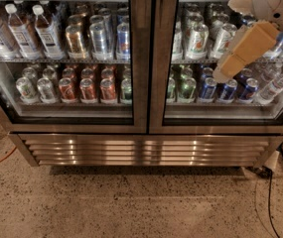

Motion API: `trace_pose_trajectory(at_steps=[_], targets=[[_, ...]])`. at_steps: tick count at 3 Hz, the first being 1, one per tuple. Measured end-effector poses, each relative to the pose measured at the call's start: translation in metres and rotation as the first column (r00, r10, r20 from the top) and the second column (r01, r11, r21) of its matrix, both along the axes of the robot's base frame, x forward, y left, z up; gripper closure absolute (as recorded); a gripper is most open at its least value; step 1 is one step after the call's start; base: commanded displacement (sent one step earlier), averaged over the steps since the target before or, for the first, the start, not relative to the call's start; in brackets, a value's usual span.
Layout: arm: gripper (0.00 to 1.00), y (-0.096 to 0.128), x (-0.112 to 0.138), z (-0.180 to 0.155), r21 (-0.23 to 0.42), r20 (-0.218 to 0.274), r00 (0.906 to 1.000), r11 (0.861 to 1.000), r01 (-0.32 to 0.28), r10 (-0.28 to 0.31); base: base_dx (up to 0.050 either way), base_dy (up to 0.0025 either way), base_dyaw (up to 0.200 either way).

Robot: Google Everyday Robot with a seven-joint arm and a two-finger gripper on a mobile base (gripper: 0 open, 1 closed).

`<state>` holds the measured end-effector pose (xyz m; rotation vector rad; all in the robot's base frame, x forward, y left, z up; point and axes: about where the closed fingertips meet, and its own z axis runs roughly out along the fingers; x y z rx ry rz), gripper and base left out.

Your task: Open left fridge door

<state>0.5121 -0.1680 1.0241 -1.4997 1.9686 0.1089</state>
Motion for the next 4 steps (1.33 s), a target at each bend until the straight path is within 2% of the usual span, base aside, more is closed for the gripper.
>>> trace_pose_trajectory(at_steps=[1,2,3,4], targets=[[0.0,0.018,0.021,-0.013,0.02,-0.059,0.9953,0.997,-0.075,0.076,0.0,0.0,0.0],[0.0,0.057,0.041,-0.018,0.122,-0.131,0.9643,0.969,-0.215,0.23,0.0,0.0,0.0],[0.0,0.057,0.043,-0.019,0.126,-0.127,0.9653,0.969,-0.212,0.228,0.0,0.0,0.0],[0.0,0.055,0.054,-0.018,0.18,-0.097,0.9751,0.967,-0.18,0.199,0.0,0.0,0.0]])
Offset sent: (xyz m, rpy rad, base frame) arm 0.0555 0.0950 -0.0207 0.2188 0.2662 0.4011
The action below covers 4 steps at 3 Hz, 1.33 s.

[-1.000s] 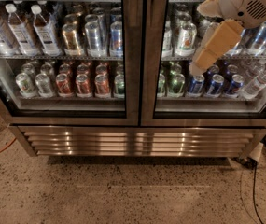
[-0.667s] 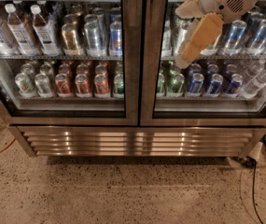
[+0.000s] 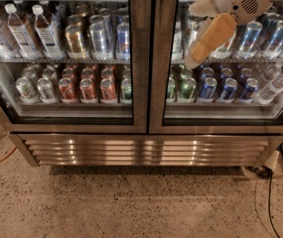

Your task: Open left fridge door

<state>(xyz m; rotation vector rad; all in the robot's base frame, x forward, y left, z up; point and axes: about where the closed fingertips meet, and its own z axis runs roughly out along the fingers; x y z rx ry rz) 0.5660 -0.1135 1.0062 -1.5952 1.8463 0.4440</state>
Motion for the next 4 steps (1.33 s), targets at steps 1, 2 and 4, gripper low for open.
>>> trace_pose_trajectory(at_steps=[1,2,4], targets=[[0.0,0.011,0.02,0.012,0.013,0.054,0.9985,1.0,-0.01,0.009,0.0,0.0,0.0],[0.0,0.036,0.047,0.023,0.032,0.083,0.9954,0.998,-0.05,0.047,0.0,0.0,0.0],[0.0,0.057,0.059,0.028,0.029,0.091,0.9908,0.994,-0.103,0.1,0.0,0.0,0.0]])
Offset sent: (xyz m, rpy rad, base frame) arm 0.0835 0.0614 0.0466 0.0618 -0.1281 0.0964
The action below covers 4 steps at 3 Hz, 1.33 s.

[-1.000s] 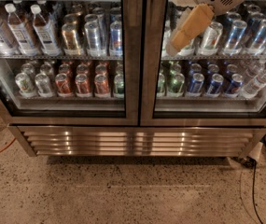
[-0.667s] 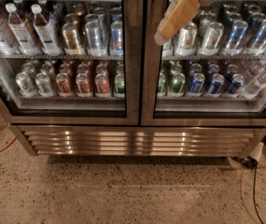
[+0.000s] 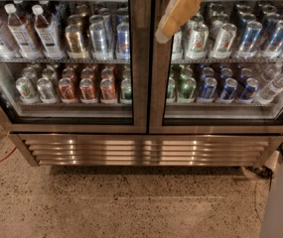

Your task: Open left fridge door

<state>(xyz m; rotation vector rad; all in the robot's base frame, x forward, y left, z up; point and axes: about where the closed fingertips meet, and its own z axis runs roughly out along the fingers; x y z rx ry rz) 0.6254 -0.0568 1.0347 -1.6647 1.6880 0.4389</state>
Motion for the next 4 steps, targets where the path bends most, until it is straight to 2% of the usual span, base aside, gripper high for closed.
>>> trace_pose_trajectory(at_steps=[1,2,3,4], targets=[[0.0,0.008,0.012,-0.009,0.0,-0.018,0.9998,1.0,-0.007,0.007,0.0,0.0,0.0],[0.0,0.028,0.029,-0.023,0.02,-0.047,0.9982,0.999,-0.037,0.038,0.0,0.0,0.0],[0.0,0.044,0.046,-0.036,0.035,-0.055,0.9974,0.998,-0.044,0.046,0.0,0.0,0.0],[0.0,0.045,0.049,-0.038,0.036,-0.049,0.9976,0.998,-0.046,0.047,0.0,0.0,0.0]])
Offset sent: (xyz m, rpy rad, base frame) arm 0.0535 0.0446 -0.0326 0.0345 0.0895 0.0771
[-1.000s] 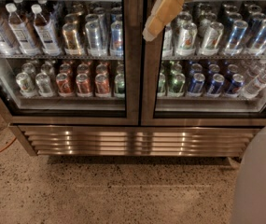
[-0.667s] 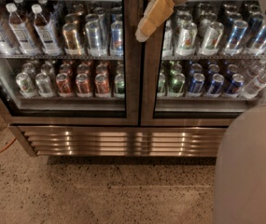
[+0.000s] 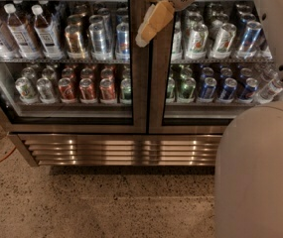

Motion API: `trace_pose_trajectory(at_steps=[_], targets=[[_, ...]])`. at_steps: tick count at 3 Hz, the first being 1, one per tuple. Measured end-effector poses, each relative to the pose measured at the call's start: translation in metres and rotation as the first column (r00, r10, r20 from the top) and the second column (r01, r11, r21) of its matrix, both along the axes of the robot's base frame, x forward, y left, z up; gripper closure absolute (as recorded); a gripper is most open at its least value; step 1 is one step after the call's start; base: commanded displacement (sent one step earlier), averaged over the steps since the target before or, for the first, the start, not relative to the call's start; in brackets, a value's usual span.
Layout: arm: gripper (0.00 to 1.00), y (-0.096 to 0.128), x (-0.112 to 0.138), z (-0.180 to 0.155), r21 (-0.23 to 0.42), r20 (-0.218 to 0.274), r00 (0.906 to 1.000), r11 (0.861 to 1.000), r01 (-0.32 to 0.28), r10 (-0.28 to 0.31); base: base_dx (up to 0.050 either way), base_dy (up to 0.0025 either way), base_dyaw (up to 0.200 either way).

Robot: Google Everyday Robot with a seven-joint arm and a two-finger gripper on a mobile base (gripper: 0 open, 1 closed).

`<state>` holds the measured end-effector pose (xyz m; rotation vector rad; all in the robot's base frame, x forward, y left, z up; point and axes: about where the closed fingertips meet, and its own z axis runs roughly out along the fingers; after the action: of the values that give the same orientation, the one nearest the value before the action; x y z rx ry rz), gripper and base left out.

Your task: Open left fridge door

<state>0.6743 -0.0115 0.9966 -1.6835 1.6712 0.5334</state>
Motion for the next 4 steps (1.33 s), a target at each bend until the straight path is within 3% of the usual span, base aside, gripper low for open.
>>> trace_pose_trajectory(at_steps=[2,4], targets=[[0.0,-0.0002,0.0016,-0.0045,0.021,-0.003,1.0,1.0,0.001,-0.001,0.0,0.0,0.0],[0.0,0.0038,0.0044,-0.0041,0.071,0.025,0.9997,0.997,-0.003,0.001,0.0,0.0,0.0]])
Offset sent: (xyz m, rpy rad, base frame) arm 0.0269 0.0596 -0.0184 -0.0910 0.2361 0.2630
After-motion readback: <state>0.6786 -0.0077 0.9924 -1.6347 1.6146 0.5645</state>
